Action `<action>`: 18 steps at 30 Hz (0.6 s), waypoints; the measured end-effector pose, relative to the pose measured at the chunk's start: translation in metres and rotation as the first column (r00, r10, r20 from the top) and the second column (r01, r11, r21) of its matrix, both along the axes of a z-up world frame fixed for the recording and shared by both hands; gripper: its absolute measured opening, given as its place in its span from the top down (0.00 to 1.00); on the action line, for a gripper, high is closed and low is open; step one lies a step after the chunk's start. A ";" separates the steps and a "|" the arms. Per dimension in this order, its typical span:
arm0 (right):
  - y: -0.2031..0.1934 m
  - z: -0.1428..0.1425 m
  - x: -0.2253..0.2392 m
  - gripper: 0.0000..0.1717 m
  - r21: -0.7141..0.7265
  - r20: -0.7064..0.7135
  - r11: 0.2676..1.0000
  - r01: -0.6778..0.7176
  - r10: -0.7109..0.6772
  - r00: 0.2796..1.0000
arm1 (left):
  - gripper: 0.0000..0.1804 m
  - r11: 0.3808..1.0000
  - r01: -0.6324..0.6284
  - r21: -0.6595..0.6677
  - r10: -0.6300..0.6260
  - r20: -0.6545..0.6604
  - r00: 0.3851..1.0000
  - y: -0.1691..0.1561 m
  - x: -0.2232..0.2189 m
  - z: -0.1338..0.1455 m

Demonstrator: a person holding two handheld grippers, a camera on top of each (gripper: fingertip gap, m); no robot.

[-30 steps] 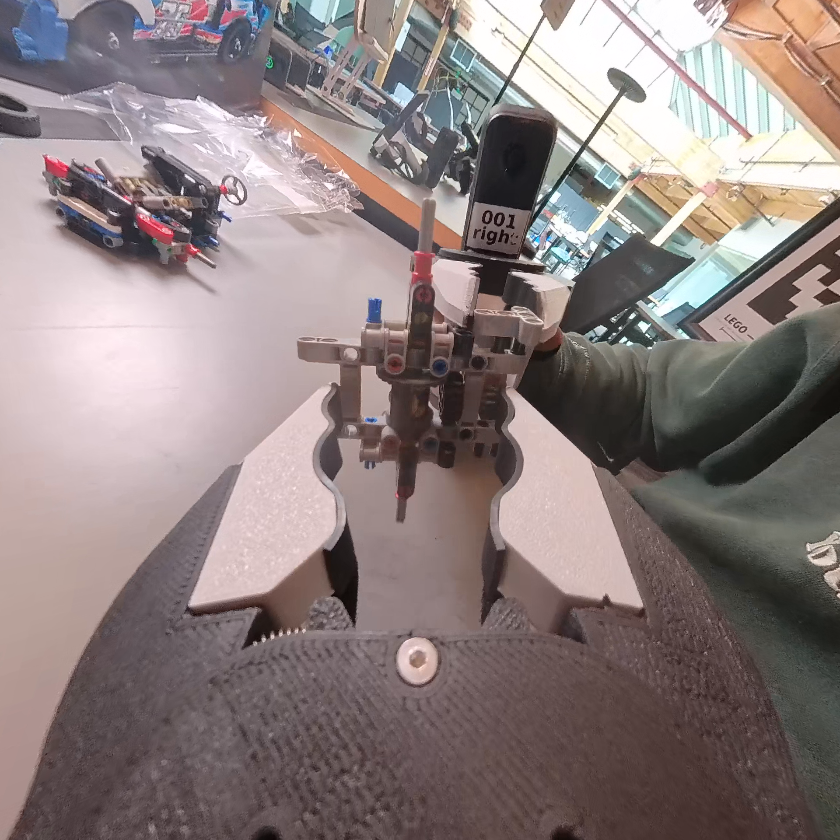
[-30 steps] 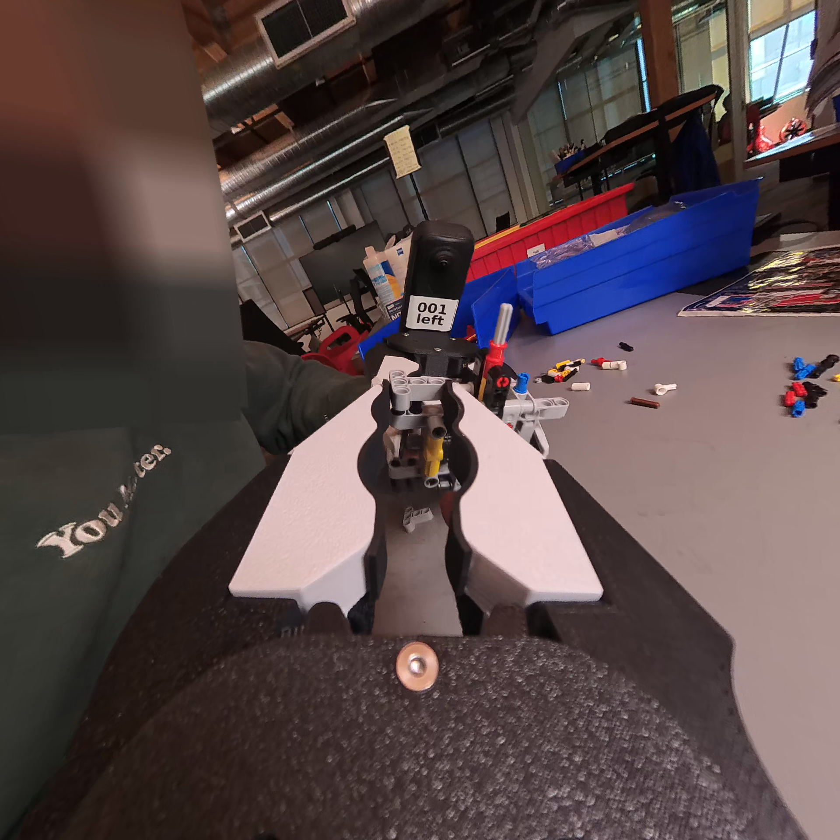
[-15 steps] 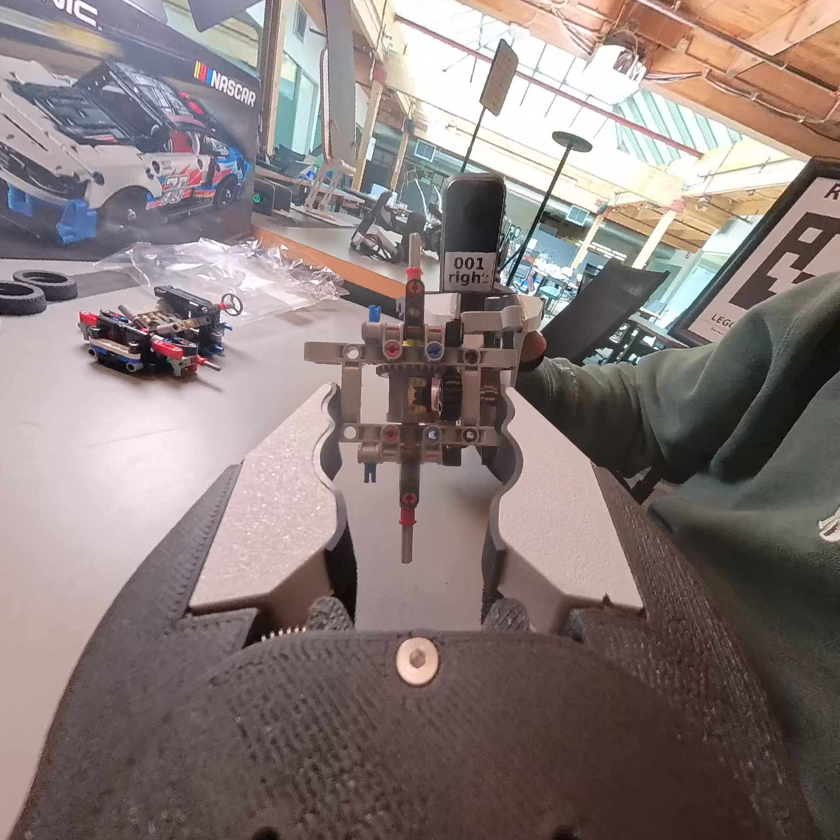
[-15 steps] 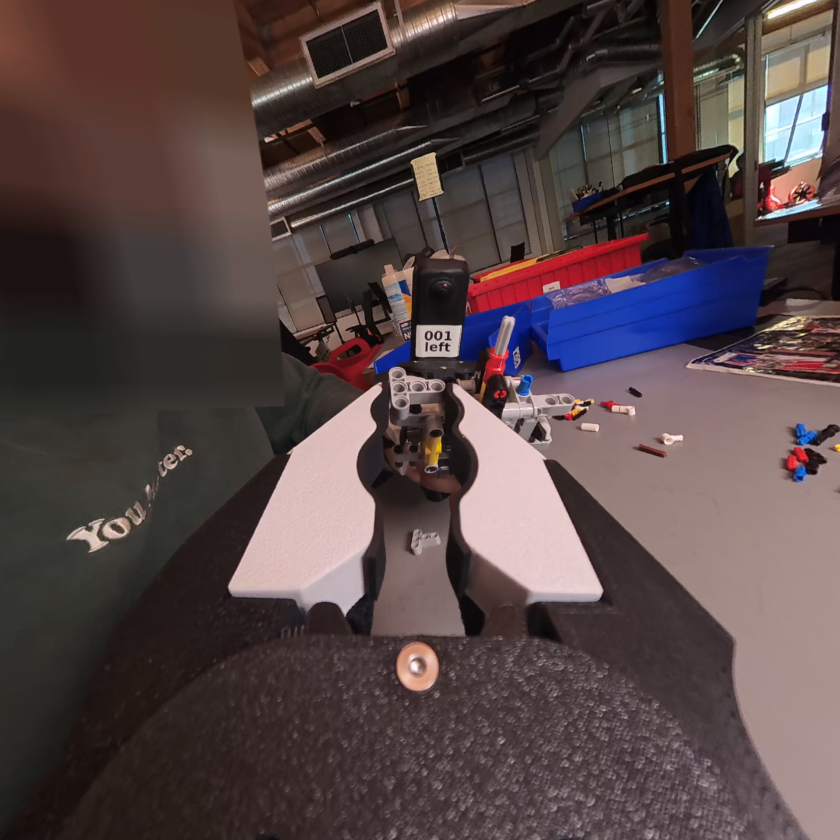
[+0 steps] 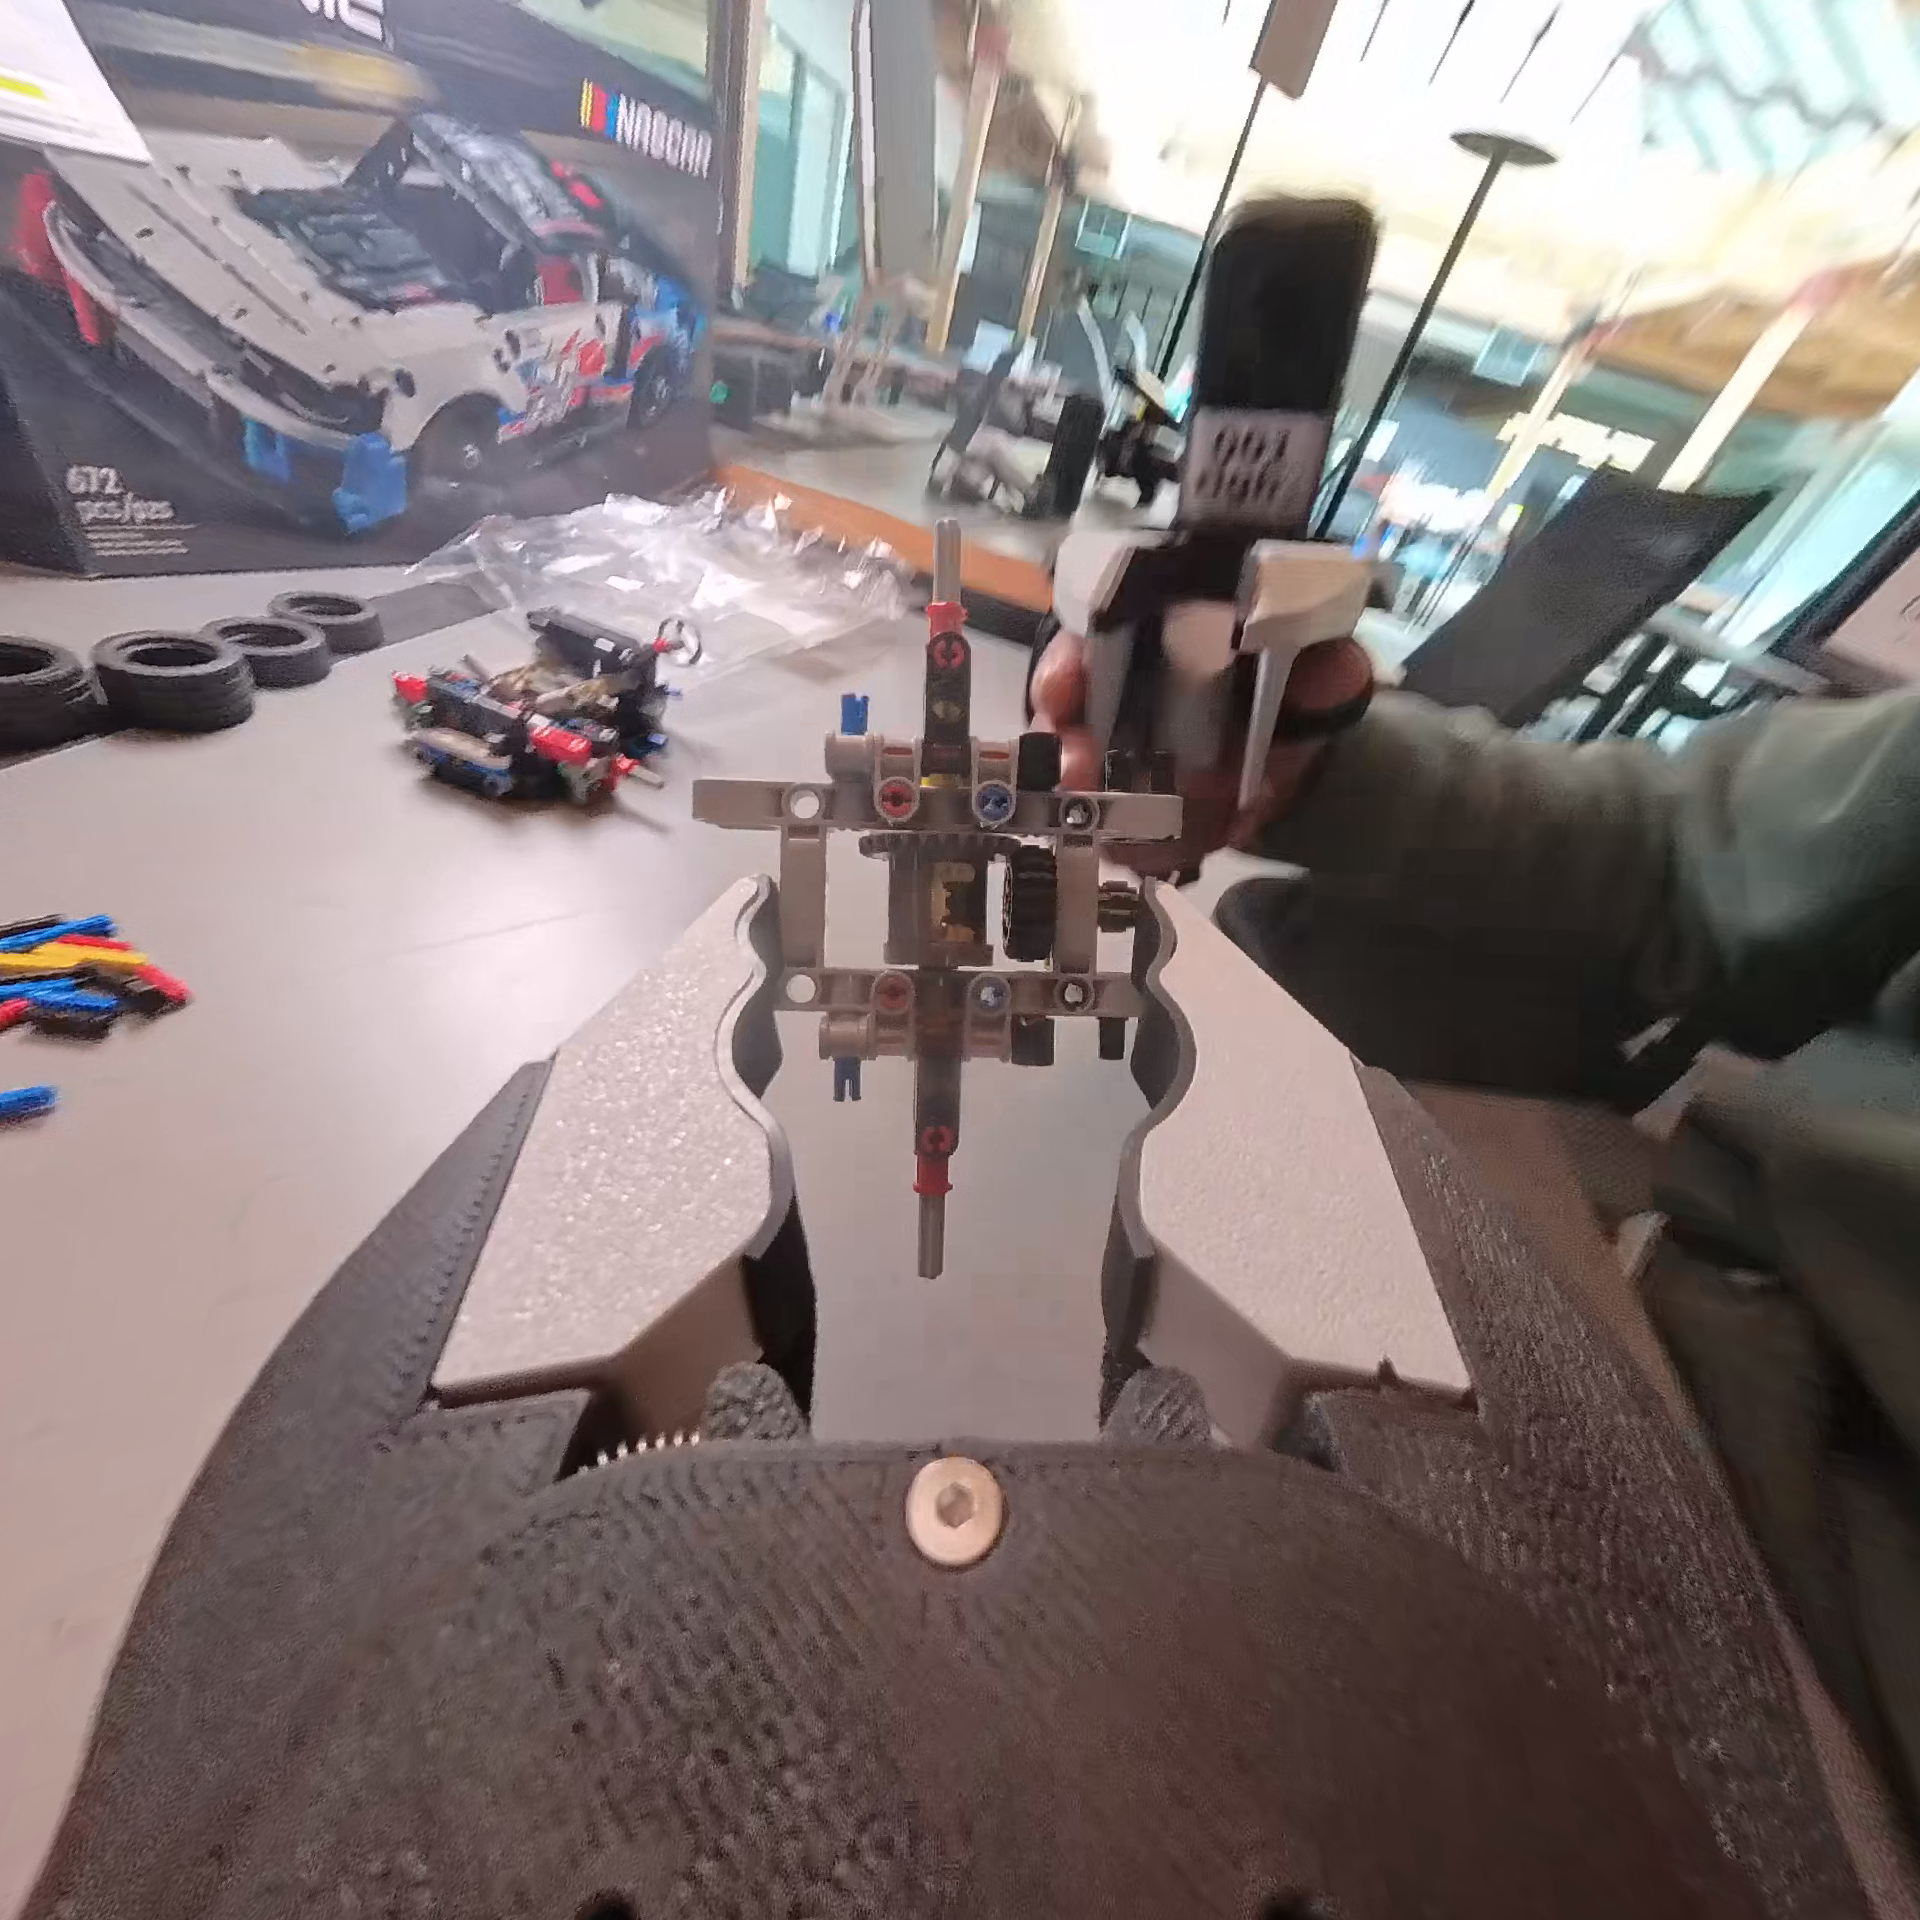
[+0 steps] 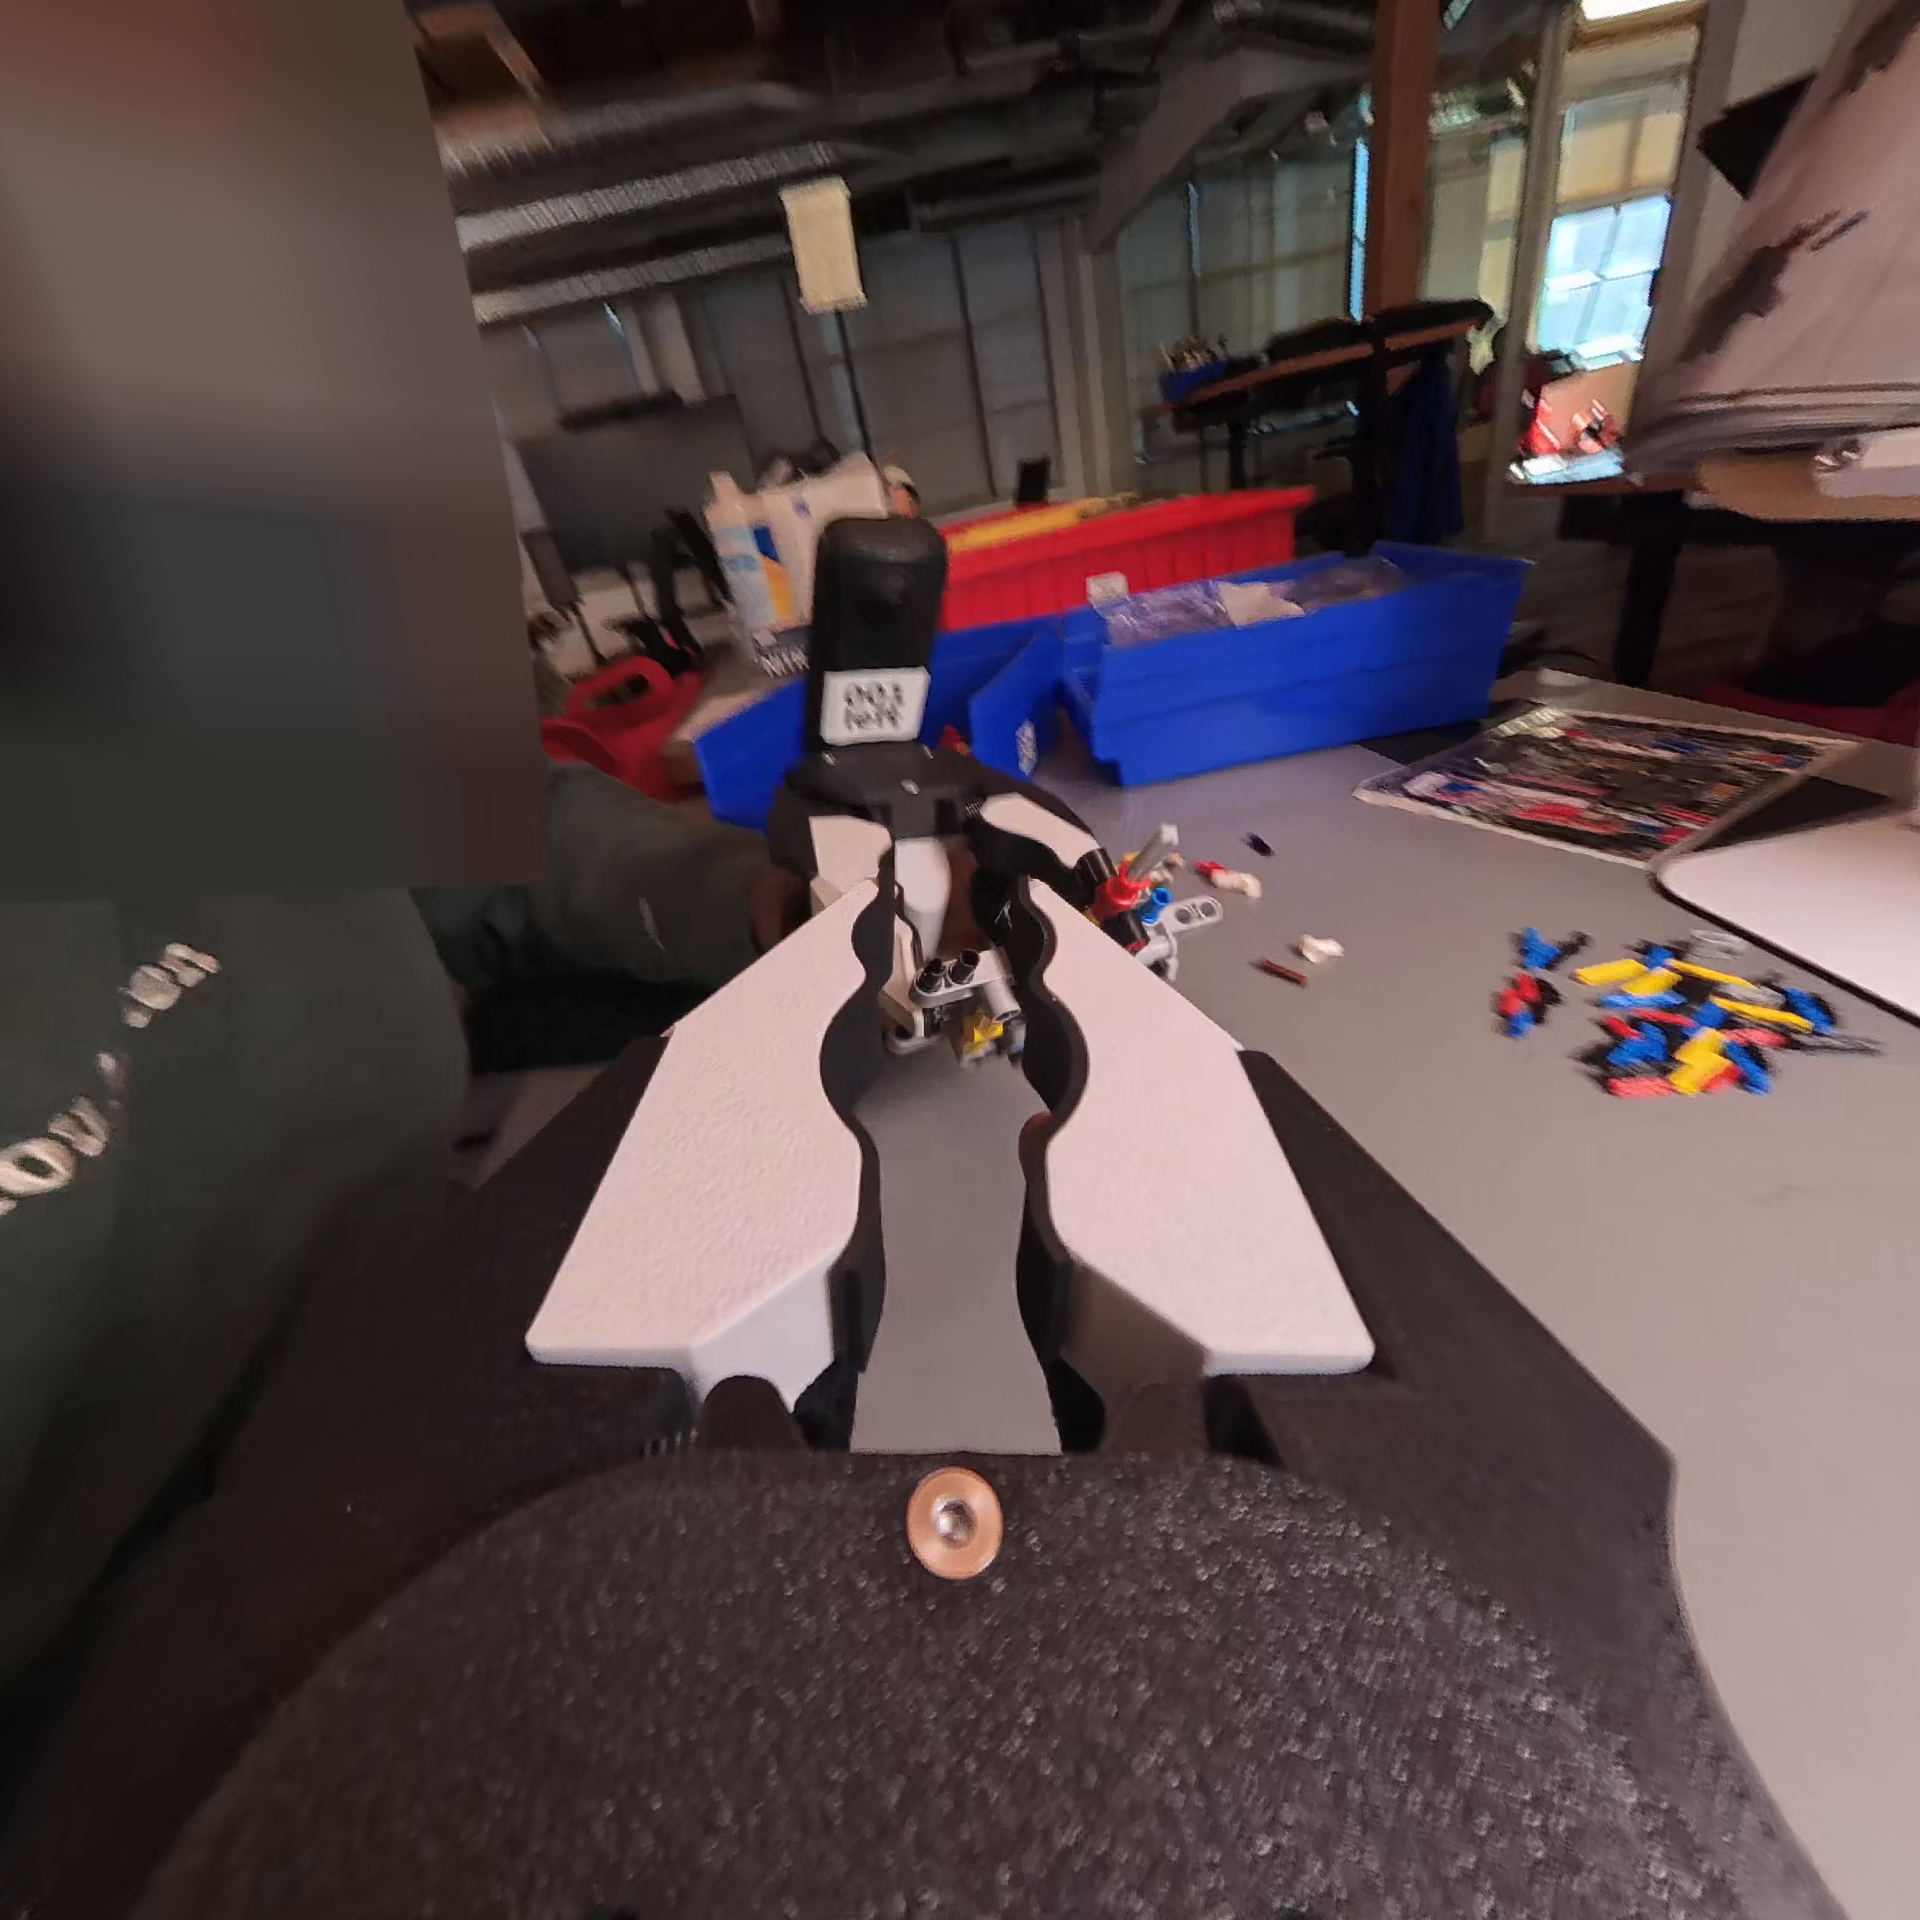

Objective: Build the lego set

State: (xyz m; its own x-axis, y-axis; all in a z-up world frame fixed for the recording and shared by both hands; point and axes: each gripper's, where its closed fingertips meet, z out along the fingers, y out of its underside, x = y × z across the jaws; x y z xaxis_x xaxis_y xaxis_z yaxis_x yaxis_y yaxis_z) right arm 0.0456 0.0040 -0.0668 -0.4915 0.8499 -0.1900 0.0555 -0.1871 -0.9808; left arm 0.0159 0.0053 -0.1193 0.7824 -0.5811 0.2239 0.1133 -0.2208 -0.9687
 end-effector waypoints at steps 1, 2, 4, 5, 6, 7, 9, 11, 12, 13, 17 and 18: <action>0.002 -0.007 0.002 0.88 0.051 0.042 0.999 0.015 -0.017 0.999 | 0.63 1.000 -0.020 -0.016 0.019 -0.065 0.998 0.002 -0.006 -0.008; 0.001 -0.016 0.006 0.89 0.107 0.097 0.994 0.005 -0.016 0.995 | 0.63 0.999 -0.041 -0.028 0.037 -0.123 0.992 0.003 -0.012 -0.015; -0.015 -0.041 0.020 0.90 0.228 0.239 0.970 -0.086 0.030 0.971 | 0.63 0.996 -0.061 -0.063 0.047 -0.201 0.979 0.003 -0.021 -0.026; -0.029 -0.055 0.029 0.90 0.285 0.313 0.945 -0.159 0.065 0.948 | 0.63 0.995 -0.071 -0.074 0.053 -0.221 0.974 0.004 -0.025 -0.030; -0.044 -0.070 0.037 0.90 0.330 0.380 0.914 -0.235 0.099 0.920 | 0.63 0.994 -0.076 -0.083 0.054 -0.234 0.971 0.004 -0.028 -0.032; -0.059 -0.083 0.043 0.89 0.372 0.432 0.881 -0.294 0.116 0.894 | 0.63 0.992 -0.082 -0.091 0.058 -0.241 0.969 0.005 -0.030 -0.034; -0.092 -0.104 0.046 0.86 0.422 0.485 0.820 -0.386 0.156 0.860 | 0.63 0.991 -0.094 -0.096 0.067 -0.249 0.966 0.007 -0.033 -0.036; -0.122 -0.119 0.043 0.84 0.442 0.511 0.771 -0.459 0.204 0.835 | 0.63 0.990 -0.102 -0.096 0.074 -0.256 0.964 0.009 -0.035 -0.038; -0.133 -0.123 0.039 0.84 0.452 0.507 0.754 -0.477 0.223 0.832 | 0.63 0.990 -0.106 -0.095 0.078 -0.261 0.962 0.009 -0.036 -0.039; -0.143 -0.126 0.034 0.84 0.453 0.506 0.741 -0.495 0.244 0.827 | 0.63 0.989 -0.111 -0.094 0.083 -0.267 0.960 0.009 -0.037 -0.040; -0.167 -0.133 0.007 0.83 0.478 0.517 0.700 -0.530 0.264 0.814 | 0.63 0.987 -0.130 -0.093 0.098 -0.292 0.951 0.010 -0.043 -0.045; -0.171 -0.135 0.003 0.83 0.481 0.529 0.686 -0.546 0.270 0.805 | 0.63 0.987 -0.132 -0.092 0.099 -0.300 0.949 0.011 -0.044 -0.046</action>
